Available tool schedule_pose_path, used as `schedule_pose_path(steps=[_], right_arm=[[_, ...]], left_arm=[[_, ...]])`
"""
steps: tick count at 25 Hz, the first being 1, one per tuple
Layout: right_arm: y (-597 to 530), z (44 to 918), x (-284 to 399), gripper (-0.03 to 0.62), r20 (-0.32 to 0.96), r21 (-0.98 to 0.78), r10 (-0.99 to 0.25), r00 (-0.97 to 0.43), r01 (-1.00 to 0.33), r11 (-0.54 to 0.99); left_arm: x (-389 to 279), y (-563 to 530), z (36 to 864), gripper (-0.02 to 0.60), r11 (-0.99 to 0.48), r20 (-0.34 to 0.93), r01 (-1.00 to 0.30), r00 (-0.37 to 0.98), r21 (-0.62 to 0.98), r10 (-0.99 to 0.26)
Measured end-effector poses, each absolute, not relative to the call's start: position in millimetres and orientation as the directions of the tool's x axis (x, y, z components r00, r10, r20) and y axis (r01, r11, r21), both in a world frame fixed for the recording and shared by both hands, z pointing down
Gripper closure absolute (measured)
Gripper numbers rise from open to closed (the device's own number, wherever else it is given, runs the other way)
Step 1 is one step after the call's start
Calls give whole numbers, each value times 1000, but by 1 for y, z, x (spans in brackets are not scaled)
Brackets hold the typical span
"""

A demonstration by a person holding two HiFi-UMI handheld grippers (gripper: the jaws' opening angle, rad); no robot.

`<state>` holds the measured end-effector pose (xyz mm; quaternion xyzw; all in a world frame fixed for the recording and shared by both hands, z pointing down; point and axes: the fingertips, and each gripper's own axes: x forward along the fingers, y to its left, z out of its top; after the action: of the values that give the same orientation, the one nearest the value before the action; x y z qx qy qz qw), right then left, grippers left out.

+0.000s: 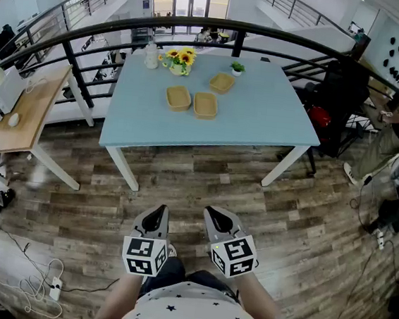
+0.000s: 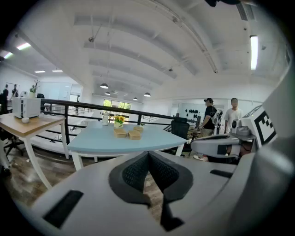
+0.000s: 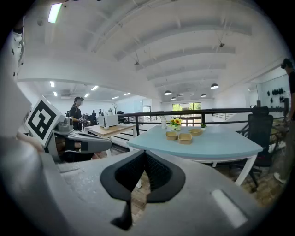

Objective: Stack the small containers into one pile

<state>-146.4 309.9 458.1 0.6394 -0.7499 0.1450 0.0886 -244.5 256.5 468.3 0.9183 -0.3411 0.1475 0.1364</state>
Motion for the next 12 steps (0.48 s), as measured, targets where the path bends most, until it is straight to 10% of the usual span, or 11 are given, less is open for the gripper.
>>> schedule_pose_path(steps=[12], right_arm=[[410,455,-154,588,301,-147,-941,-155,-982,115]], left_arm=[[-258,361,465,578,-718,360,-676,719,165,-594]])
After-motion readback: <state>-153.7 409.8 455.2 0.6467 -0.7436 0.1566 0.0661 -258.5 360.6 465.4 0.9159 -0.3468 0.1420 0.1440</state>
